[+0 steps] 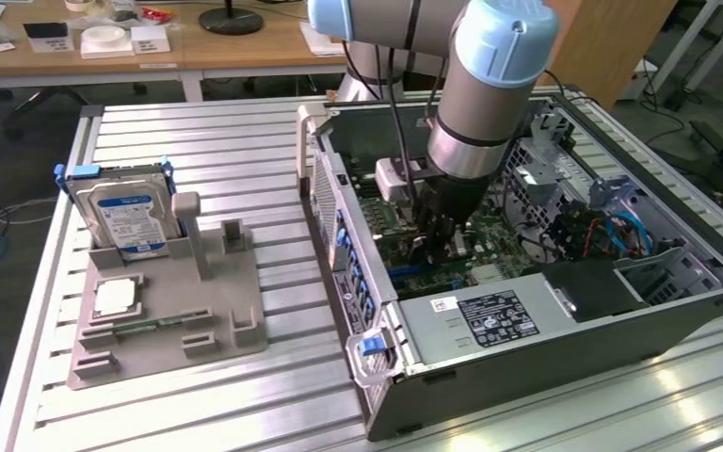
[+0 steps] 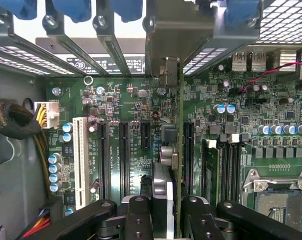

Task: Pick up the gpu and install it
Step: 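Insert the gpu into the slot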

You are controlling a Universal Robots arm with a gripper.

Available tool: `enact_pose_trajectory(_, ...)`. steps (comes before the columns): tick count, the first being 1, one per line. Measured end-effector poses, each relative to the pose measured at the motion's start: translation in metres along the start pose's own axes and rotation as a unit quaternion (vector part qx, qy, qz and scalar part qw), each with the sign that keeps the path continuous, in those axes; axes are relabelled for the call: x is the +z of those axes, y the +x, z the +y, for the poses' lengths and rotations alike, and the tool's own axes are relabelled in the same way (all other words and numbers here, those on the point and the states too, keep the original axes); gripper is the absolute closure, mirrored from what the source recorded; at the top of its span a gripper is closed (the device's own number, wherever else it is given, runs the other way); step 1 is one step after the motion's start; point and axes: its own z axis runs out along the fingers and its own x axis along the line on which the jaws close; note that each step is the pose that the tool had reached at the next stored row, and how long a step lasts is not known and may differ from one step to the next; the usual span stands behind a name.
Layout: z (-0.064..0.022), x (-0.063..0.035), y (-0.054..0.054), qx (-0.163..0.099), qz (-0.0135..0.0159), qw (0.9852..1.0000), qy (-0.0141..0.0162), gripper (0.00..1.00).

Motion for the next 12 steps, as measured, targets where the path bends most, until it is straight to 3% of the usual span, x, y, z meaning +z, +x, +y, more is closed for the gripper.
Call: enact_pose_trajectory(12,0.0005,0.0033,-0.0001,0.000,0.0000,1.0000,0.0000,0.72)
